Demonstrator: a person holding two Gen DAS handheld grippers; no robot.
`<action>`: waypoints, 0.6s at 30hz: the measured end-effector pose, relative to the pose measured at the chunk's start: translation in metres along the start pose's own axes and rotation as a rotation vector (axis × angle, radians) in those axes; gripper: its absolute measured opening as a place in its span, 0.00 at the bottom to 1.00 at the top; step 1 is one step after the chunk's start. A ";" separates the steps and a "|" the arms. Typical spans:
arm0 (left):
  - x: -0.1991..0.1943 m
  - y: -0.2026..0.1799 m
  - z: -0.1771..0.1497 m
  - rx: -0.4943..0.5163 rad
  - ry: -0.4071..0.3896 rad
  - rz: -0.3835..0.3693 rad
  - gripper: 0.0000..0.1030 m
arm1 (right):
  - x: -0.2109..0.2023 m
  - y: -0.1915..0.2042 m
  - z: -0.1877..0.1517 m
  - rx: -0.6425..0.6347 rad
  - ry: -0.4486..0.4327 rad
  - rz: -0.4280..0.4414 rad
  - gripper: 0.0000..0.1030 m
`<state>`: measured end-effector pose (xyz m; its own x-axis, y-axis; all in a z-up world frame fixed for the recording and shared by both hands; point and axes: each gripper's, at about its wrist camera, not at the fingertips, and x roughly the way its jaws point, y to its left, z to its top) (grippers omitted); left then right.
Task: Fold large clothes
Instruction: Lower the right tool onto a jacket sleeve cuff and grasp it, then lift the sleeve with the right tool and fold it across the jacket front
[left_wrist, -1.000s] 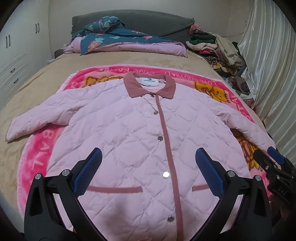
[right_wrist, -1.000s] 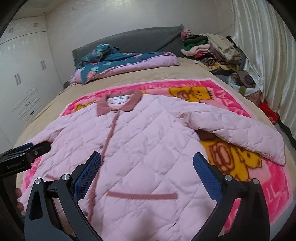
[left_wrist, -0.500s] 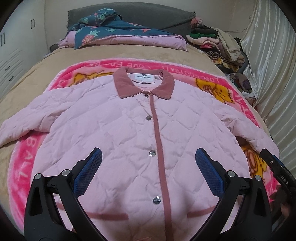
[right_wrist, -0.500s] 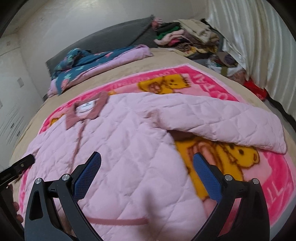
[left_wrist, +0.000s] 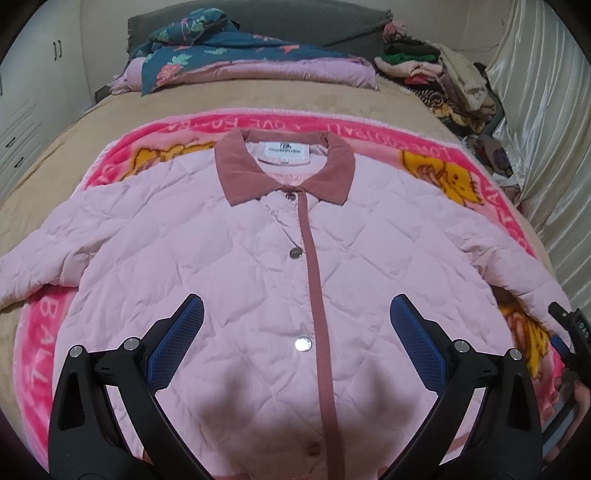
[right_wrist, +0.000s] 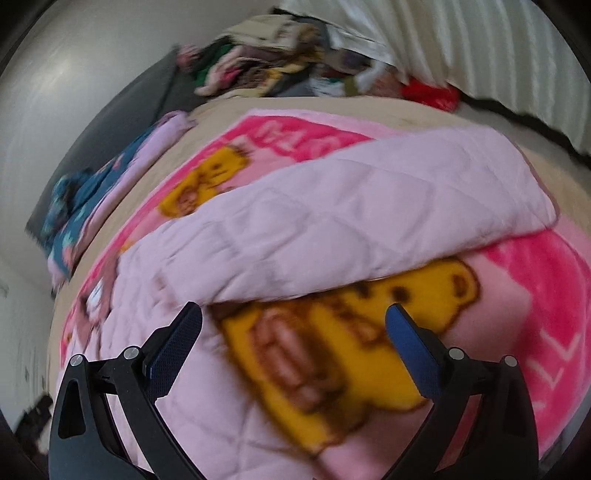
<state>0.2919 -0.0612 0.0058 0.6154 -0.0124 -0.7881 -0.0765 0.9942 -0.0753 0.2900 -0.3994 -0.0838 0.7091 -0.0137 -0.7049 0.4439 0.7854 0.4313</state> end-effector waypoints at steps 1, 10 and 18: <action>0.006 0.000 0.001 0.003 0.017 0.003 0.92 | 0.004 -0.010 0.004 0.034 -0.003 -0.013 0.96; 0.037 0.014 0.008 -0.035 0.081 -0.017 0.92 | 0.034 -0.088 0.026 0.320 -0.014 -0.051 0.96; 0.054 0.044 0.020 -0.083 0.089 -0.016 0.92 | 0.046 -0.131 0.055 0.455 -0.108 -0.044 0.93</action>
<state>0.3378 -0.0164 -0.0280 0.5454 -0.0414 -0.8371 -0.1343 0.9816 -0.1360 0.2944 -0.5367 -0.1418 0.7263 -0.1246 -0.6760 0.6531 0.4317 0.6222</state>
